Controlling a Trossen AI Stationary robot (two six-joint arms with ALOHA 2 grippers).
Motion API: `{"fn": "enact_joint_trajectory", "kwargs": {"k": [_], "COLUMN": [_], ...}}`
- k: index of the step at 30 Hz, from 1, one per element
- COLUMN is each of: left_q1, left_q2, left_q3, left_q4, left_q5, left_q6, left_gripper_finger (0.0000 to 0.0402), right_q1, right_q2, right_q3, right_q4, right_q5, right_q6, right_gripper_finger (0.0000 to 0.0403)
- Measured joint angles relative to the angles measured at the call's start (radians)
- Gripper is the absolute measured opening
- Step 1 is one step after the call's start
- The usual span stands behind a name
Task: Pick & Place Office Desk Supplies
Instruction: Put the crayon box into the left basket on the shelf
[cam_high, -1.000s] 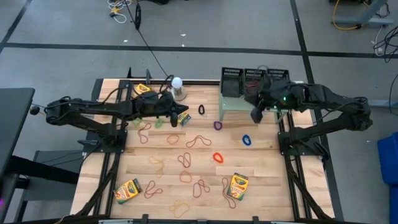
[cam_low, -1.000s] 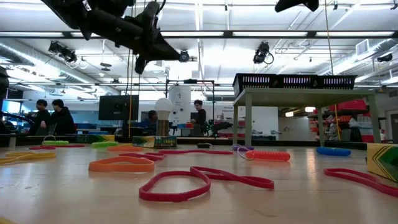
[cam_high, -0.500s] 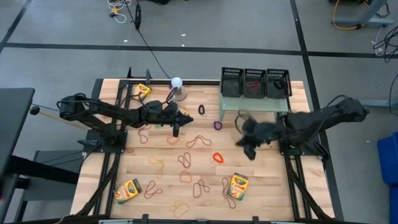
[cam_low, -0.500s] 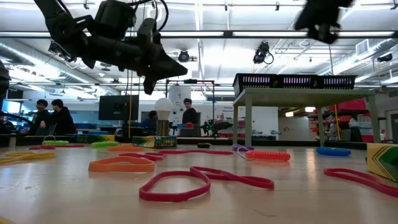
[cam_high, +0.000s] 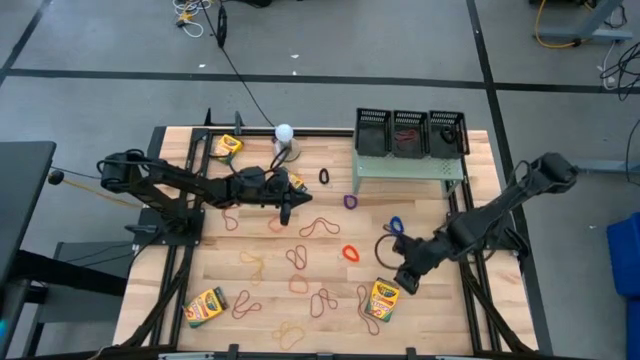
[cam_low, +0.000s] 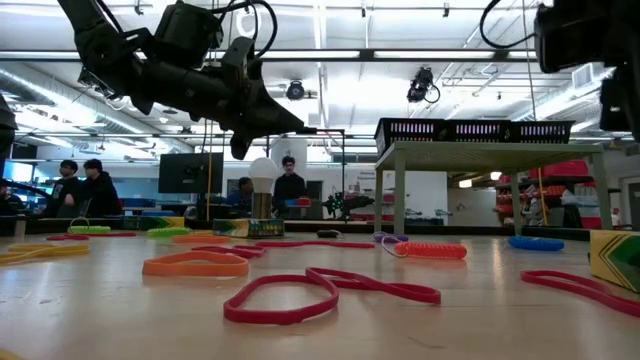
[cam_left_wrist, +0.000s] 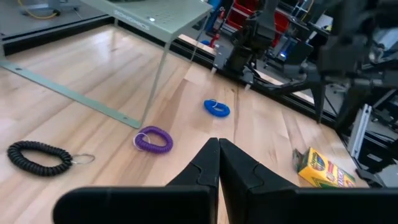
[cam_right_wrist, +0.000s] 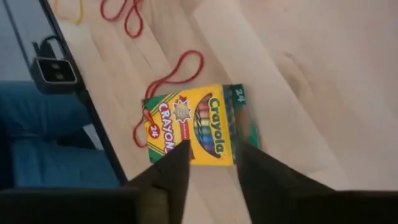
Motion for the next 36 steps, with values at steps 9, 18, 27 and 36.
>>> {"fn": "enact_joint_trajectory", "kwargs": {"k": [9,18,27,36], "left_q1": [0.000,0.000,0.000,0.000], "left_q2": [0.000,0.000,0.000,0.000], "left_q3": [0.000,0.000,0.000,0.000], "left_q4": [-0.001,-0.001,0.000,0.000], "left_q5": [-0.015,-0.022,-0.022,-0.022], "left_q6": [-0.020,-0.028,-0.036,-0.039], "left_gripper_finger": [0.0009,0.0009,0.0009,0.0009], "right_q1": [0.050,0.053,0.046,0.045], "right_q2": [0.148,0.249,0.334,0.358], "right_q3": [0.001,0.001,0.003,0.006], "right_q4": [0.094,0.128,0.206,0.223], "right_q5": [-0.046,-0.010,-0.013,-0.021], "right_q6": [-0.008,-0.075,-0.145,-0.170], "right_gripper_finger": [0.0205,0.0198,0.0179,0.0092]}}
